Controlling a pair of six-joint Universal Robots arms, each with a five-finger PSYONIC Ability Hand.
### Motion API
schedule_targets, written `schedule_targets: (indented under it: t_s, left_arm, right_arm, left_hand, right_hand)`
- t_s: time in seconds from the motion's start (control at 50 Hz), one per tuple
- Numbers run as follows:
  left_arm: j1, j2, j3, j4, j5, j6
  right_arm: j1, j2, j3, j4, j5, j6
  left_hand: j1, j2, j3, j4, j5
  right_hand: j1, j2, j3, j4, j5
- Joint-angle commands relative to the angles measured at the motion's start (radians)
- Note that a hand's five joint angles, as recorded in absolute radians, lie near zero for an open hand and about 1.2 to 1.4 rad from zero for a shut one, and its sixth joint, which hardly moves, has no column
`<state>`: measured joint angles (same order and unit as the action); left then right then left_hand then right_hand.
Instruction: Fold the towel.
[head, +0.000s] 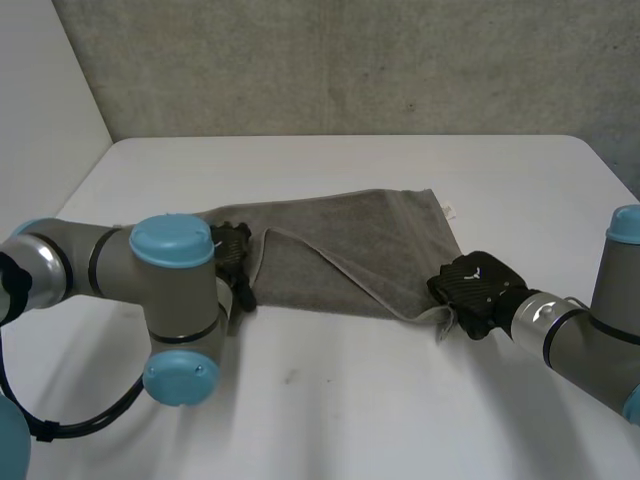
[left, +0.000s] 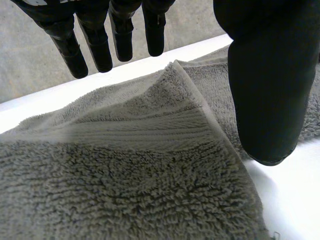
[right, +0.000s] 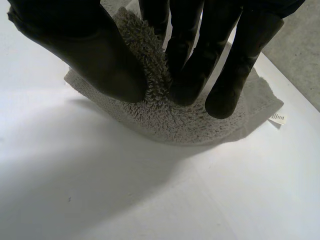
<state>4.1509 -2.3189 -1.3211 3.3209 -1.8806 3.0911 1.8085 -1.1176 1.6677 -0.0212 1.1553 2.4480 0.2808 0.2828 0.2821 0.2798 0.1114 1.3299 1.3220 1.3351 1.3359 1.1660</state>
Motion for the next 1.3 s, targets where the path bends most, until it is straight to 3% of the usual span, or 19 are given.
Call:
schedule_targets:
  t_s: [0.02, 0.26, 0.36, 0.48, 0.7, 0.74, 0.76, 0.92, 1.02, 1.06, 1.12, 1.3]
  left_arm:
    - [-0.006, -0.025, 0.011, 0.000, 0.000, -0.023]
    - [-0.009, -0.056, 0.033, -0.001, -0.011, -0.014]
    - [-0.006, -0.060, 0.046, -0.003, -0.055, -0.011]
    - [0.012, -0.039, 0.056, -0.009, -0.081, 0.018]
    - [0.124, 0.004, 0.034, -0.017, -0.081, 0.230]
    - [0.138, 0.041, 0.004, -0.014, -0.071, 0.259]
    - [0.138, 0.041, 0.003, -0.014, -0.071, 0.259]
    - [0.140, 0.197, -0.078, -0.014, -0.035, 0.274]
    - [0.150, 0.342, -0.142, -0.015, 0.044, 0.308]
    - [0.167, 0.435, -0.173, -0.030, 0.105, 0.380]
    - [0.192, 0.533, -0.193, -0.047, 0.132, 0.461]
    - [0.239, 0.779, -0.168, -0.135, 0.143, 0.564]
  right_arm:
    - [0.000, 0.004, 0.001, -0.008, 0.000, -0.003]
    - [0.000, 0.007, 0.006, -0.008, 0.000, -0.007]
    - [0.000, 0.007, 0.006, -0.010, 0.000, -0.007]
    - [-0.001, 0.005, 0.006, -0.010, 0.000, -0.007]
    - [-0.006, 0.004, 0.003, -0.010, 0.000, -0.009]
    - [-0.008, 0.001, -0.002, -0.008, 0.001, -0.009]
    - [-0.008, 0.001, -0.002, -0.008, 0.001, -0.009]
    - [-0.021, -0.047, -0.048, 0.015, 0.007, 0.006]
    - [-0.048, -0.125, -0.109, 0.096, 0.007, 0.017]
    - [-0.066, -0.174, -0.193, 0.189, 0.006, 0.055]
    - [-0.090, -0.218, -0.300, 0.295, -0.002, 0.112]
    - [-0.143, -0.311, -0.568, 0.541, -0.009, 0.161]
  left_hand:
    - [0.047, 0.045, 0.046, 0.048, 0.042]
    - [0.053, 0.051, 0.052, 0.054, 0.048]
    - [0.077, 0.075, 0.075, 0.078, 0.071]
    - [0.408, 0.406, 0.407, 0.409, 0.403]
    - [0.837, 0.835, 0.836, 0.838, 0.832]
    - [1.059, 1.057, 1.057, 1.060, 1.054]
    - [1.060, 1.058, 1.059, 1.061, 1.055]
    - [1.116, 1.114, 1.114, 1.116, 1.110]
    - [1.116, 1.114, 1.114, 1.116, 1.110]
    - [1.116, 1.114, 1.114, 1.116, 1.110]
    - [1.116, 1.114, 1.114, 1.116, 1.110]
    - [1.116, 1.114, 1.114, 1.116, 1.110]
  right_hand:
    - [0.066, 0.074, 0.061, 0.060, 0.056]
    - [0.066, 0.074, 0.061, 0.060, 0.056]
    - [0.066, 0.074, 0.061, 0.060, 0.056]
    - [0.066, 0.074, 0.061, 0.060, 0.056]
    - [0.066, 0.074, 0.061, 0.060, 0.056]
    - [0.066, 0.074, 0.061, 0.060, 0.056]
    - [0.066, 0.074, 0.061, 0.060, 0.056]
    - [0.066, 0.074, 0.061, 0.060, 0.056]
    - [0.066, 0.074, 0.061, 0.060, 0.056]
    - [0.066, 0.074, 0.061, 0.060, 0.056]
    - [0.066, 0.074, 0.061, 0.060, 0.056]
    - [0.066, 0.074, 0.061, 0.060, 0.056]
